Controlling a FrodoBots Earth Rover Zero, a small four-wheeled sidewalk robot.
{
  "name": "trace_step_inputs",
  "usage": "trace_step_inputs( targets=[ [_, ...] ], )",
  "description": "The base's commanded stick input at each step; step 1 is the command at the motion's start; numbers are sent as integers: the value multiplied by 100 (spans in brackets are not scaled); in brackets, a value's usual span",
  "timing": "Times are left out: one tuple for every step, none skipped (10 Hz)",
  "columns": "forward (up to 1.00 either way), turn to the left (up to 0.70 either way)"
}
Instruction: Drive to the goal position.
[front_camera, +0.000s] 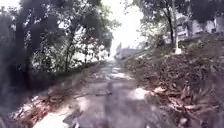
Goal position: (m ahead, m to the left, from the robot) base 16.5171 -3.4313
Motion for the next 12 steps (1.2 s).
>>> trace_step_inputs(
  targets=[
    [70, 0],
    [70, 0],
    [70, 0],
    [70, 0],
    [70, 0],
    [70, 0],
    [70, 0],
    [70, 0],
    [70, 0],
    [70, 0],
    [70, 0],
    [70, 0]
  ],
)
